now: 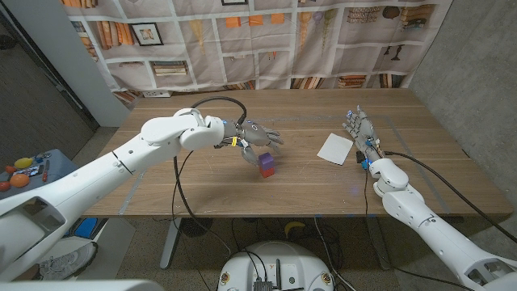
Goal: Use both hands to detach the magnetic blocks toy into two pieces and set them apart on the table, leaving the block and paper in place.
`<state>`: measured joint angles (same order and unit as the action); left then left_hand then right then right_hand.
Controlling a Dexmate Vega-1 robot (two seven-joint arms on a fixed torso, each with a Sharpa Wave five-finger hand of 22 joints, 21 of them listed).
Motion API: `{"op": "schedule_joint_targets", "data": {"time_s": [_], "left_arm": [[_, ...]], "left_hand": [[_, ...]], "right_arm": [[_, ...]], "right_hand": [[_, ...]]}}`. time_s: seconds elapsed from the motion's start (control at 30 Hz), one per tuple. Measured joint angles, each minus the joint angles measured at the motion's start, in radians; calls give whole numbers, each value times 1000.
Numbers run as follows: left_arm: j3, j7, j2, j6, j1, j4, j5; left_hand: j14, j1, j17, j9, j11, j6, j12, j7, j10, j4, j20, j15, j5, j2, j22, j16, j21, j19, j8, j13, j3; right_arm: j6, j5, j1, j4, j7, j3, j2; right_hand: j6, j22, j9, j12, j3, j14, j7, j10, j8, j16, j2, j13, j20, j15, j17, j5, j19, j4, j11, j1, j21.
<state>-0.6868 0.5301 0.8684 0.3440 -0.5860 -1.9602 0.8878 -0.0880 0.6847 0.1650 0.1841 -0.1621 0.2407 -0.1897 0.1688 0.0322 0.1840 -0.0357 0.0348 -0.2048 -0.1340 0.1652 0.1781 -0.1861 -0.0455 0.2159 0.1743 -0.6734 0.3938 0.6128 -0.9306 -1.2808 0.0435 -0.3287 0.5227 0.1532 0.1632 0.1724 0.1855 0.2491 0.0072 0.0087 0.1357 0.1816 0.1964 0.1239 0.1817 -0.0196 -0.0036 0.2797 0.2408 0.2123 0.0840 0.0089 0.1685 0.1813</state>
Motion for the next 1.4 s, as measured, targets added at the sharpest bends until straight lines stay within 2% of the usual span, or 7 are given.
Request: {"op": "schedule_joint_targets", "data": {"time_s": [0.23, 0.67, 1.13, 1.4], "left_arm": [[-5, -28, -4, -1, -9, 10, 13], [-11, -60, -13, 4, -14, 24, 13], [-14, -70, -17, 11, -15, 27, 3], [-16, -73, -20, 14, -12, 29, 3]], "left_hand": [[41, 26, 0, 5, -4, 51, -7, -6, -25, 0, -1, -1, -7, 8, 0, 7, -8, -34, 19, 0, 8], [86, 71, 0, 14, -15, 187, -7, -9, -79, 0, -3, -1, -7, 3, 0, 7, -8, -86, 81, 0, 31], [119, 109, 0, 39, -22, 327, -7, -10, -111, -4, -4, 0, -7, 4, 1, 7, -14, -132, 161, 0, 60], [139, 128, 0, 58, -20, 414, -7, -22, -137, -6, 0, 1, -7, 7, 5, 7, -14, -161, 215, 0, 86]], "right_arm": [[3, 4, 5, 9, -5, 1, -1], [4, 7, 8, 16, -11, 3, -1], [5, 10, 2, 14, -12, 6, 4], [4, 12, -2, 7, -11, 9, 9]], "right_hand": [[0, 0, 0, 0, 5, 0, 0, 0, 0, 0, 0, 0, 0, 0, -1, 0, 0, 3, 0, 0, 0], [0, 0, 0, 0, 5, 0, 0, 0, 0, 4, 11, 0, 0, 0, -1, 0, 0, 3, 0, -11, 0], [0, 0, 0, 0, 5, 0, 0, 0, 0, 4, 11, 0, 0, 0, -6, 0, 0, 3, 0, -11, 0], [0, 0, 0, 0, 11, 0, 0, 0, 0, 4, 11, 0, 0, 0, -6, 0, 0, 3, 0, -10, 0]]}}
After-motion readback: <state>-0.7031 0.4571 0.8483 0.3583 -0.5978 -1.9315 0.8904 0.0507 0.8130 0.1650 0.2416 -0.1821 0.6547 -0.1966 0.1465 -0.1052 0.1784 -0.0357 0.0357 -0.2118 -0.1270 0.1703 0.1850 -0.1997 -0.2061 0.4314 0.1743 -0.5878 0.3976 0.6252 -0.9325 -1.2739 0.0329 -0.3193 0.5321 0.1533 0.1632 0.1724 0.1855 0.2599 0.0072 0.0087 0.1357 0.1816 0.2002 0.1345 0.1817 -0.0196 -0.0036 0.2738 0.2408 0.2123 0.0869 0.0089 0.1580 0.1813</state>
